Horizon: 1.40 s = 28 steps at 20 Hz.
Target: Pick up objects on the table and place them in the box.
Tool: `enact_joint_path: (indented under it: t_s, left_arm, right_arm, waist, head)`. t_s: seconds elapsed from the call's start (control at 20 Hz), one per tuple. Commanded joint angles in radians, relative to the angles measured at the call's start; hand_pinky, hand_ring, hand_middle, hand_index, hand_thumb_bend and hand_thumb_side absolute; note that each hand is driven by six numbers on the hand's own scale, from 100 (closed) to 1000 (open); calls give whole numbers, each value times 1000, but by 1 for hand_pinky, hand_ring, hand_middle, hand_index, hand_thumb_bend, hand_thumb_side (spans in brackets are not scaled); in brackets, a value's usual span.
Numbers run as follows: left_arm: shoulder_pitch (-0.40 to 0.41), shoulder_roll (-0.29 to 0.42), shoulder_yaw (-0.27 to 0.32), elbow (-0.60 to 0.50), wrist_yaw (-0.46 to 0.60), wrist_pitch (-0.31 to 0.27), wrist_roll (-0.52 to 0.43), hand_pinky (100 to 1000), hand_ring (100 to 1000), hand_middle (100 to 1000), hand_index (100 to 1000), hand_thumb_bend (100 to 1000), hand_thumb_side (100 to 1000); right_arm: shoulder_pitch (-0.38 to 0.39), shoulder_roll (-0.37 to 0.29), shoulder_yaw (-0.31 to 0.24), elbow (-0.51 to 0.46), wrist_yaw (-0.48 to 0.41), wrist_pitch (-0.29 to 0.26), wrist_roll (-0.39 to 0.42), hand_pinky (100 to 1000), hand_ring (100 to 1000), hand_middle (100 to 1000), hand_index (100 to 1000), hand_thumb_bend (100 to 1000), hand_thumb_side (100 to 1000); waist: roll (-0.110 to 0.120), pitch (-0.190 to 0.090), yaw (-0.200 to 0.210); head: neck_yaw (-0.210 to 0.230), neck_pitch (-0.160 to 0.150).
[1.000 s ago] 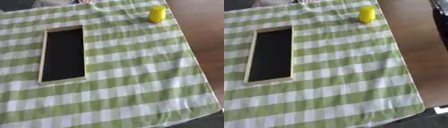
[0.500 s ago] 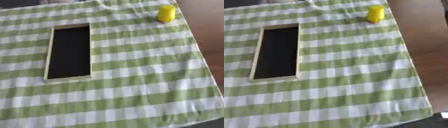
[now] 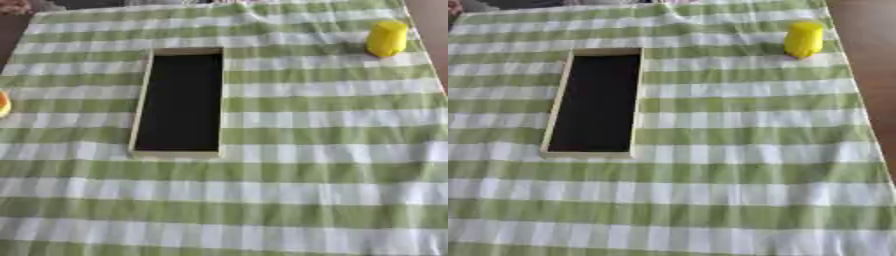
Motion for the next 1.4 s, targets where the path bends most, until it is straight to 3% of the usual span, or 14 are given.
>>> enact_joint_path:
  t_s: [0.05, 0.2, 0.3, 0.5, 0.55, 0.65, 0.75, 1.0, 1.4]
  left_arm:
    - [-1, 14, 17, -20, -11, -9, 3, 874, 856, 813, 964, 537, 740]
    - [2, 13, 15, -20, -17, -13, 1, 874, 856, 813, 964, 536, 740]
    - [2, 13, 14, -20, -18, -13, 1, 874, 856, 813, 964, 536, 740]
    - [5, 14, 12, -20, -20, -12, 0, 874, 855, 812, 963, 536, 740]
    - [5, 14, 12, -20, -20, -12, 1, 874, 854, 810, 962, 536, 739]
    - [5, 14, 12, -20, -18, -11, 2, 873, 854, 809, 962, 536, 738]
    - [3, 14, 9, -20, -16, -12, 1, 873, 853, 809, 962, 535, 739]
    - [-5, 18, 2, -20, -14, -14, -5, 873, 853, 807, 962, 535, 738]
    - [-6, 14, -1, -20, -12, -15, -9, 872, 850, 801, 959, 535, 738]
  right_arm:
    - [-13, -47, 1, -13, 46, -1, 22, 943, 927, 895, 927, 100, 875]
    - [-9, -58, 14, -1, 123, -7, 70, 943, 933, 896, 929, 100, 863]
    - [-3, -68, 26, 5, 198, -21, 126, 943, 940, 888, 928, 100, 722]
    - [24, -100, 50, -3, 337, -84, 291, 950, 956, 884, 926, 100, 320]
    - [32, -110, 56, -10, 363, -102, 334, 952, 961, 885, 925, 169, 202]
    - [48, -130, 69, -28, 415, -134, 406, 955, 964, 888, 922, 307, 100]
    - [60, -145, 83, -43, 458, -161, 458, 955, 966, 888, 918, 414, 100]
    - [59, -147, 105, -26, 536, -195, 514, 958, 969, 892, 919, 366, 100]
    - [37, -118, 112, 6, 557, -207, 492, 954, 958, 886, 933, 426, 100]
  waist:
    - [-7, -17, 1]
    - [-13, -15, 1]
    - [-16, -15, 2]
    - [-18, -12, 2]
    - [-19, -11, 1]
    - [-21, -10, -2]
    - [-22, -10, -4]
    - [-23, -14, -2]
    - [-20, -15, -4]
  head:
    - [-15, -12]
    - [-26, -11]
    - [-32, -11]
    - [-41, -12]
    - [-44, -12]
    - [-49, -11]
    - [-55, -10]
    - [-64, -11]
    - [-70, -11]
